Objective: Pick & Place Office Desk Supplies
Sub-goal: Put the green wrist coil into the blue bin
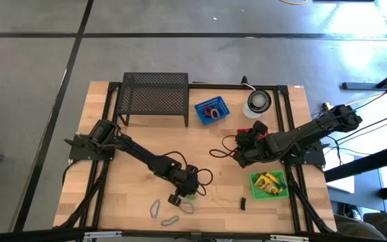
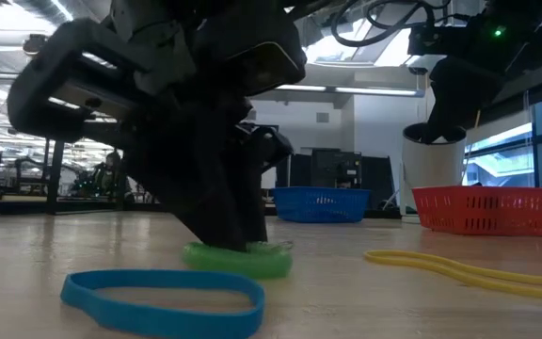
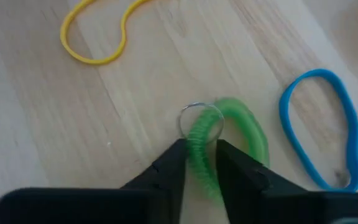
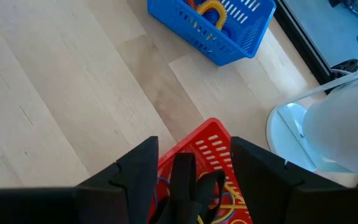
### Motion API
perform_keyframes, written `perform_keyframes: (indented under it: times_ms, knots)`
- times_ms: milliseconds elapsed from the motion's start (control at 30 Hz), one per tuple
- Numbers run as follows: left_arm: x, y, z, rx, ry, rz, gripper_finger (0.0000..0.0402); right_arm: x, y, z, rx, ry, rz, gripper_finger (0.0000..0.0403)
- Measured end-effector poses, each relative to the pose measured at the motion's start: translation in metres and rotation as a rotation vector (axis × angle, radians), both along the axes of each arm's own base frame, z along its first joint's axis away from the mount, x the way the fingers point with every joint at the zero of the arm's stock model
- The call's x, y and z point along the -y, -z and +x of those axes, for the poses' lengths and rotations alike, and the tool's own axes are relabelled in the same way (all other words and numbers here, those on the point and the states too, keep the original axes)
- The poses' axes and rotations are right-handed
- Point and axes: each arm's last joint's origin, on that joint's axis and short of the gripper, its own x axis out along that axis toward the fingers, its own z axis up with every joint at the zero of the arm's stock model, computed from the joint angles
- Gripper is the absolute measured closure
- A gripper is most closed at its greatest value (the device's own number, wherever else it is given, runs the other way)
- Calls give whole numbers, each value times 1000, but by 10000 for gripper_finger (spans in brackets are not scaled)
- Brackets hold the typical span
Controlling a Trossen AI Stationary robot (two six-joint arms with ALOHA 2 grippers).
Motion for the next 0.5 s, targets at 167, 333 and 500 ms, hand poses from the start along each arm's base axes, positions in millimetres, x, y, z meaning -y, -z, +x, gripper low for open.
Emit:
perform_keyframes:
  times_ms: [167,333,500]
  knots:
    - [-5,1,-1,-21,32,31,385,0,0,0,-4,-5,-2,202]
    - [-8,-5,-3,5,75,85,385,0,0,0,-4,-5,-2,202]
    - [-15,-33,-9,77,50,201,389,0,0,0,-4,-5,-2,202]
